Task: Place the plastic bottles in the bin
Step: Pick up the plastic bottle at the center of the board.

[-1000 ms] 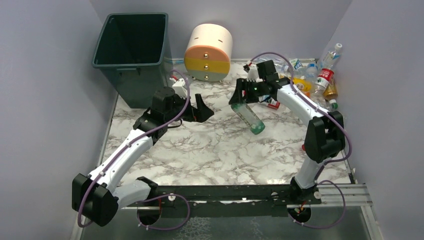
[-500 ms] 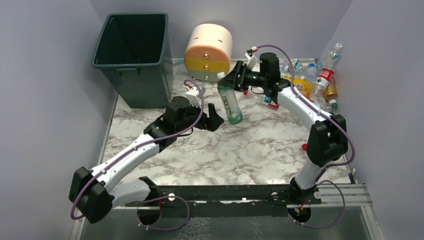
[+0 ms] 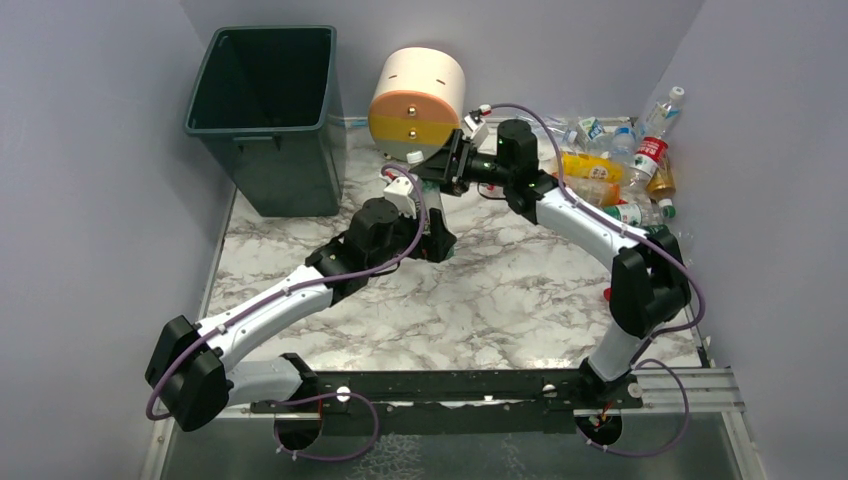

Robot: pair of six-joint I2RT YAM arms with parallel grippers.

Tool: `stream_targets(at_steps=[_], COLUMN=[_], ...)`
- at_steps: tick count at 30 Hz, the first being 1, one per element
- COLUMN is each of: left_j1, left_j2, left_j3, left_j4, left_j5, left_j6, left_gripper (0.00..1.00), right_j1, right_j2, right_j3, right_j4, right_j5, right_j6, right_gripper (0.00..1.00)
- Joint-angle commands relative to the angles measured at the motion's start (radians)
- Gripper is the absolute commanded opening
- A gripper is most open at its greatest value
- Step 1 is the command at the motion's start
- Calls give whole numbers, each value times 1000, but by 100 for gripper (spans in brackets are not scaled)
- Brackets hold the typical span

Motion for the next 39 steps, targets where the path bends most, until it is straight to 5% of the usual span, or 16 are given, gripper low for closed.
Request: stream_targets(at_steps=[1, 6, 19, 23, 29, 39], left_j1=[-11, -16, -19, -21, -21, -21], left_j2=[-3, -7, 4, 4, 3, -10], left_j3=[-12, -19, -3, 4, 7, 20], left_j4=[44, 57, 55, 45, 34, 4], left_j5=[-79, -101, -98, -101, -105, -117], left_j6=[10, 9, 4, 3, 9, 18], left_gripper=[99, 97, 65, 65, 65, 65], right_j1=[8, 12, 17, 17, 16, -18], right_j2=[-62, -84, -98, -101, -94, -122], right_j3=[-14, -31, -68, -70, -49, -39], right_j4=[101, 114, 141, 123, 90, 18], right_j5=[-24, -25, -36, -39, -45, -25], right_j6=[65, 77, 89, 73, 42, 4], right_gripper=[46, 46, 47, 58, 99, 99])
